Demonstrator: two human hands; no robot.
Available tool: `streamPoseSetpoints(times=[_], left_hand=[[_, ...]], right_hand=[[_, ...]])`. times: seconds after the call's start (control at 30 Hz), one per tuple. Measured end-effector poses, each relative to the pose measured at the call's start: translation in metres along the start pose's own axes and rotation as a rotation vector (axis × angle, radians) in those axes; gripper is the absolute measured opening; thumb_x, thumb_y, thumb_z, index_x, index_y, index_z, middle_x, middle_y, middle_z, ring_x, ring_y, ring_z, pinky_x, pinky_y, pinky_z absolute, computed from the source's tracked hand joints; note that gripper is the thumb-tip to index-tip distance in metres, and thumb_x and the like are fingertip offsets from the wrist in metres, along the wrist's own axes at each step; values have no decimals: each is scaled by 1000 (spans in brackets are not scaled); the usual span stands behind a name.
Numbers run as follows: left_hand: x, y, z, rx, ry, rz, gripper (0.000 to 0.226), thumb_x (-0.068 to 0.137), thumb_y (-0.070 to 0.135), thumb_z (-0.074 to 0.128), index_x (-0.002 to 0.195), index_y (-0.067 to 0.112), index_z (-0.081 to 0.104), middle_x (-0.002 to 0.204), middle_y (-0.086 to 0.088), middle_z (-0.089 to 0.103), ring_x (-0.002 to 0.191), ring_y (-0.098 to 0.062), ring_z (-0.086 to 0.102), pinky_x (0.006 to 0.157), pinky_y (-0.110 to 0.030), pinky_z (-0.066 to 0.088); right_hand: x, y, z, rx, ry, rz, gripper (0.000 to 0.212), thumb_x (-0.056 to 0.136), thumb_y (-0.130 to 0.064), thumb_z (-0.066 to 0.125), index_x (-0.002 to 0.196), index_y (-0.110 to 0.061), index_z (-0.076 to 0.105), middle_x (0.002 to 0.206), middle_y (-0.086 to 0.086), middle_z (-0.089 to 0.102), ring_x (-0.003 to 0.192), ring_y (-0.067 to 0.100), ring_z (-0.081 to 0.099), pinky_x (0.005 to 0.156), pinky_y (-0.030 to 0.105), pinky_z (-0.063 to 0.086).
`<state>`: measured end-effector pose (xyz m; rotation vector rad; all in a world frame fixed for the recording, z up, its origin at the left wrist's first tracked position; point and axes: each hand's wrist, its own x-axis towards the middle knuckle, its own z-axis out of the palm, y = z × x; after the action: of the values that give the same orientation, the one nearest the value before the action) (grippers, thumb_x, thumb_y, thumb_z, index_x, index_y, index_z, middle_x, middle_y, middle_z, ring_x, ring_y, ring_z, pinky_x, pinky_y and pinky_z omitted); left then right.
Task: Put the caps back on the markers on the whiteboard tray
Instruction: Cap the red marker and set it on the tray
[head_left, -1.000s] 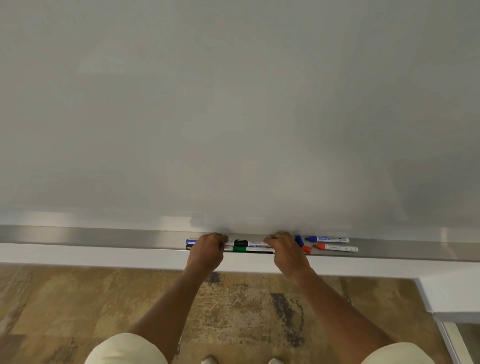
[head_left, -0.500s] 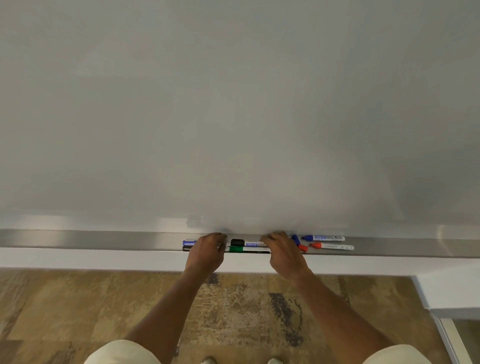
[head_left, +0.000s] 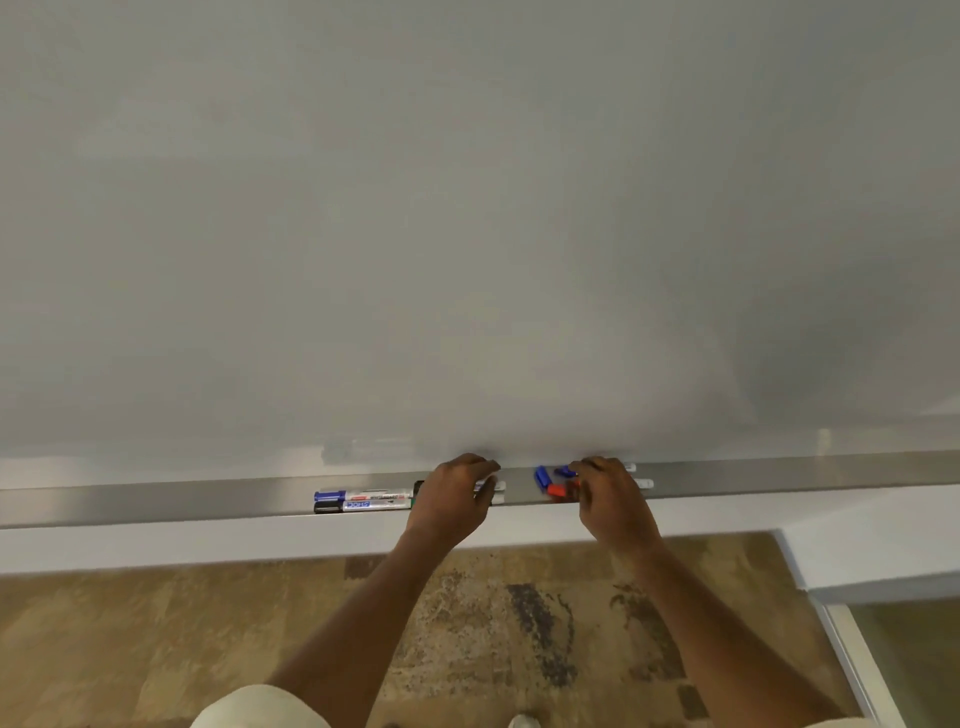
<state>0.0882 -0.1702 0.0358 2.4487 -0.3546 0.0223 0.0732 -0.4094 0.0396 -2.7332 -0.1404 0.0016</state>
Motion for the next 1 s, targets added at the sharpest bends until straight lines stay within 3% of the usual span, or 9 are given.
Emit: streamPoseSetpoints(times=[0.37, 0.57, 0.8, 1.0], left_hand=[[20, 49, 57, 322, -278, 217, 37, 97, 24, 60, 133, 17, 61, 134, -4, 62, 123, -28, 49, 98, -42, 46], [23, 54, 70, 474, -289, 292, 37, 96, 14, 58, 134, 15, 59, 140, -8, 54, 124, -30, 45, 97, -42, 43], [25, 51, 74, 493, -324, 257, 28, 97, 20, 59, 124, 20, 68, 128, -6, 55, 118, -30, 45, 96, -42, 43], [27, 52, 77, 451, -313, 198, 24, 96, 21, 64, 117, 18, 73, 114, -6, 62, 112, -28, 49, 90, -39, 50]], right_hand=[[-9, 42, -5, -184, -80, 68, 42, 76, 10, 58, 113, -6, 70, 112, 14, 70, 106, 37, 61, 81, 47, 57], [-11, 49, -1, -201, -69, 40, 43, 73, 12, 59, 111, -7, 71, 112, 12, 71, 106, 36, 63, 80, 45, 56], [-11, 55, 6, -221, -105, 15, 40, 75, 9, 59, 110, -9, 70, 114, 9, 70, 111, 34, 61, 88, 47, 54], [-11, 58, 10, -241, -159, 33, 43, 78, 2, 58, 116, -15, 71, 123, 3, 66, 123, 28, 55, 101, 48, 41]])
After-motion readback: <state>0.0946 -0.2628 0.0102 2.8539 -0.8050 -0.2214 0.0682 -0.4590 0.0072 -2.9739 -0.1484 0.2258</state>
